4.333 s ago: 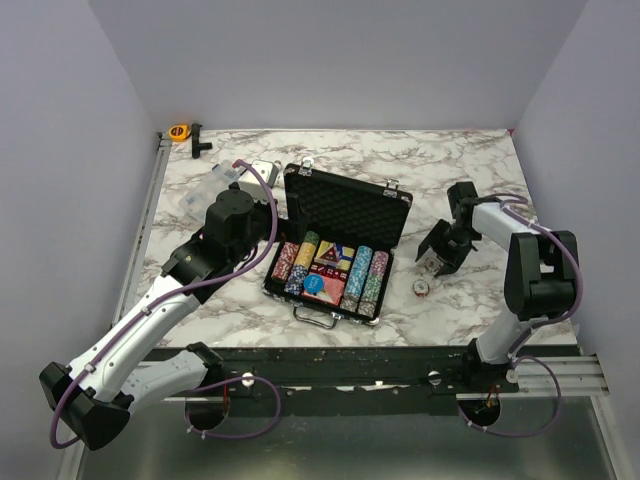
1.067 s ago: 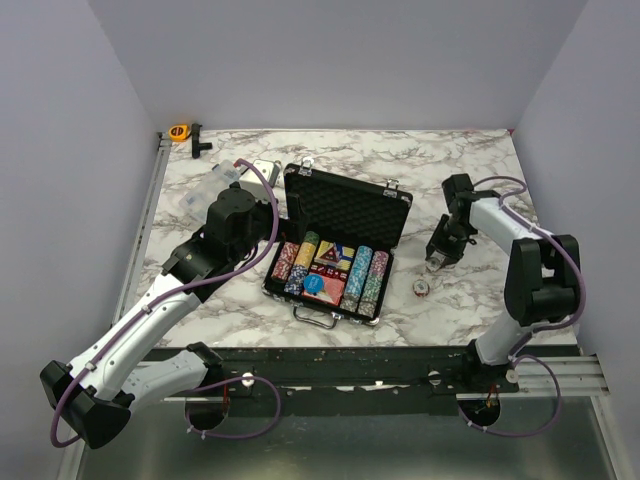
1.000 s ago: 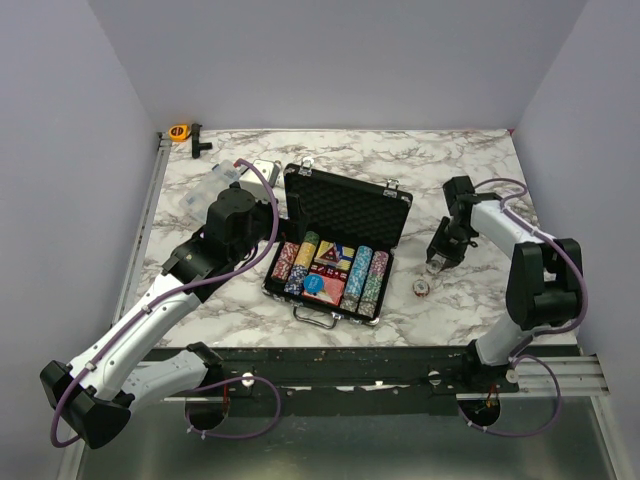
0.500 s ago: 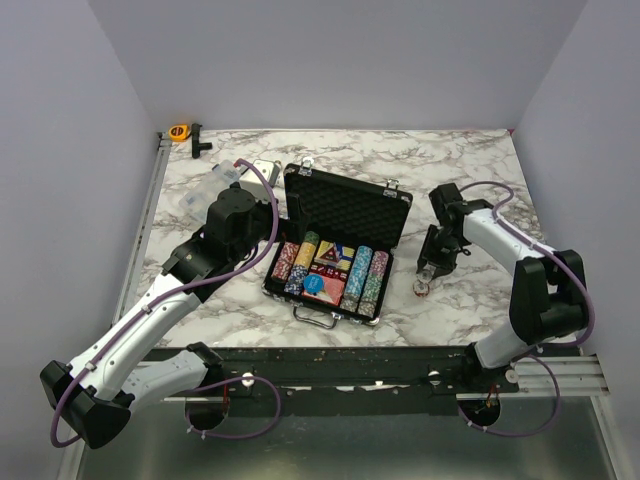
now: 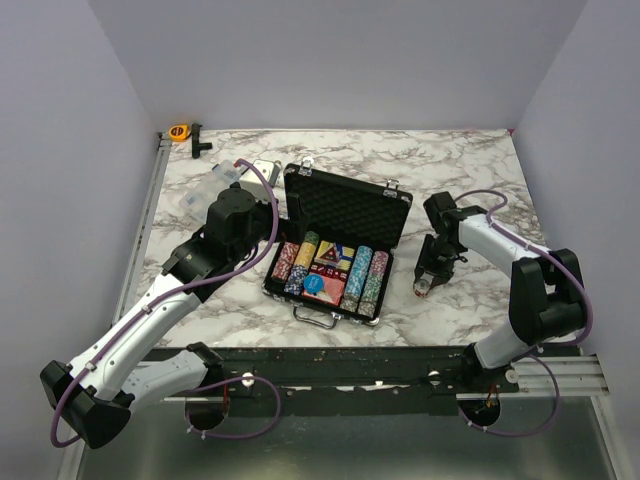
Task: Pack up texas hold em set
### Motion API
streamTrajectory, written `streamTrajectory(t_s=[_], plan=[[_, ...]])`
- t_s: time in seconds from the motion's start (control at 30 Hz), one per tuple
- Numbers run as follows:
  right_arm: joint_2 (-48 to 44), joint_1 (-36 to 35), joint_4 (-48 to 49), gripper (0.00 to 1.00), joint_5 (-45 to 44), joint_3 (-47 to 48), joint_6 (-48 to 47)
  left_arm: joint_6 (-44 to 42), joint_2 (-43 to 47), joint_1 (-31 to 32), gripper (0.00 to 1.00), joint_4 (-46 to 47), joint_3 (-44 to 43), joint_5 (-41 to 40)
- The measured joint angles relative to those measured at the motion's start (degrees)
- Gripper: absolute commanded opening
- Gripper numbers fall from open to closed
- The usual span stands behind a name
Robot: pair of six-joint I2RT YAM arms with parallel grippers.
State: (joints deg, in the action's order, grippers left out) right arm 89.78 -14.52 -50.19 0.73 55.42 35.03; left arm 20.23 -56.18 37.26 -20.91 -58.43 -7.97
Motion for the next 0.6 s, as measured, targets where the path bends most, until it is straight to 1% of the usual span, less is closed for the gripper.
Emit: streamTrajectory(t_s=[0.2, 0.4, 0.6], plan=[[0.1, -0.2, 0.4, 0.23, 0.0, 0.0, 0.1, 0.0, 0.0, 0.0, 0.97, 0.0, 0.0, 0.0], [0.4, -0.2, 0.7, 0.39, 0.0, 0.0, 0.1, 0.0, 0.0, 0.0, 0.97, 0.0, 0.0, 0.0], [0.5, -0.2, 0.9, 0.59, 0.0, 0.0, 0.7, 0.0, 0.0, 0.0, 0.97, 0.0, 0.0, 0.0]])
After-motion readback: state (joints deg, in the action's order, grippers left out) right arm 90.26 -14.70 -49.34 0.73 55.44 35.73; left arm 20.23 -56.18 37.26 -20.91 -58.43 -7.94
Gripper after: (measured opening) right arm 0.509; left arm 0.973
